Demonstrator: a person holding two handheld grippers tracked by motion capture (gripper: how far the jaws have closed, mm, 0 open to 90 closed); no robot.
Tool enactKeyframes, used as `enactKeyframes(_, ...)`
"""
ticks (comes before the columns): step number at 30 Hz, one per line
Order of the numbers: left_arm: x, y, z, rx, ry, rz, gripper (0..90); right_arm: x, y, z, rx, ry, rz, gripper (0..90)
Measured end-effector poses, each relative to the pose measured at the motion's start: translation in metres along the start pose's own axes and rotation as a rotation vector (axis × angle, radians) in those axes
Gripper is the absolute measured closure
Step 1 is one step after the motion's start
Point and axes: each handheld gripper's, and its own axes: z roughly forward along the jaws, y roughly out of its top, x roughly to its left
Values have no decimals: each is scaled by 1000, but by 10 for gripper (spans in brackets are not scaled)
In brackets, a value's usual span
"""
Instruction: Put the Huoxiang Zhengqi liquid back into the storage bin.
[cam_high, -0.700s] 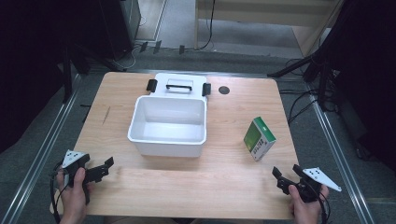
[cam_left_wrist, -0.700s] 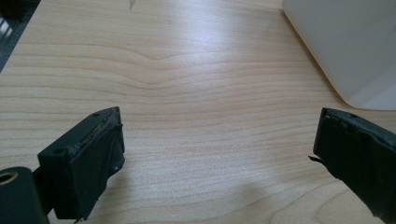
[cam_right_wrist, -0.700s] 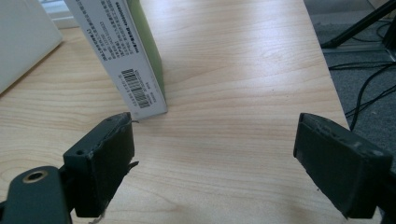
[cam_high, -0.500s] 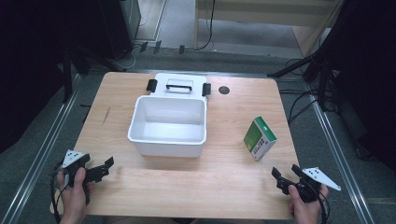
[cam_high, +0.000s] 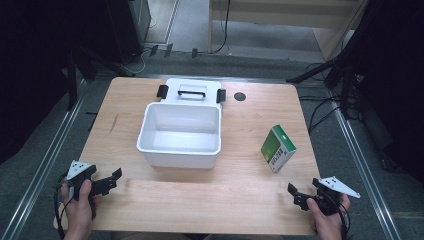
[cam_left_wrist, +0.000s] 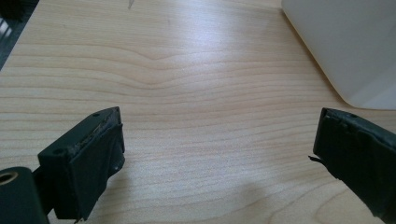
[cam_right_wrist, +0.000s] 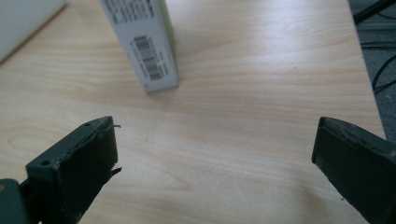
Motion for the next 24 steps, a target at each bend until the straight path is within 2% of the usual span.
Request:
enactKeyframes(2,0,0,0,-1,-2,2,30,3,1,0,37,-8,-15,2)
enactKeyframes(4,1,-1,-1,-6,-5,-1,30,11,6,-1,80,24,-52,2)
enactKeyframes(6,1,-1,-1,-8,-7,-3,30,14,8,-1,95,39,-60,2)
enactKeyframes(7,1,-1,-1,-8,-9,-4,30,19,13,1,138,54,-61,2)
enactKeyframes(8,1,-1,-2,-6,-8,-4,30,19,13,1,138,54,-61,2)
enactKeyframes(10,1,-1,-2,-7,-7,-3,30,26,18,4,190,51,-88,2)
enactKeyframes(11,1,-1,-1,-6,-6,-4,30,33,23,8,231,49,-120,3)
enactKeyframes(12,1,-1,-1,-6,-6,-4,30,33,23,8,231,49,-120,3)
enactKeyframes(14,1,-1,-1,-6,-4,-5,29,39,32,9,268,37,-151,3)
enactKeyframes(16,1,-1,-1,-4,-3,-4,30,41,38,9,296,30,-149,7)
enactKeyframes(18,1,-1,-1,-4,-3,-5,30,42,46,9,363,37,-134,22)
enactKeyframes(19,1,-1,-1,-4,-3,-5,30,42,46,9,363,37,-134,22)
enactKeyframes(20,1,-1,-1,-3,-4,-5,29,43,51,11,425,29,-124,48)
enactKeyframes(22,1,-1,-1,-5,-3,-5,29,45,58,12,479,-2,-131,55)
enactKeyframes(24,1,-1,-1,-6,-5,-5,30,46,64,13,507,-18,-138,59)
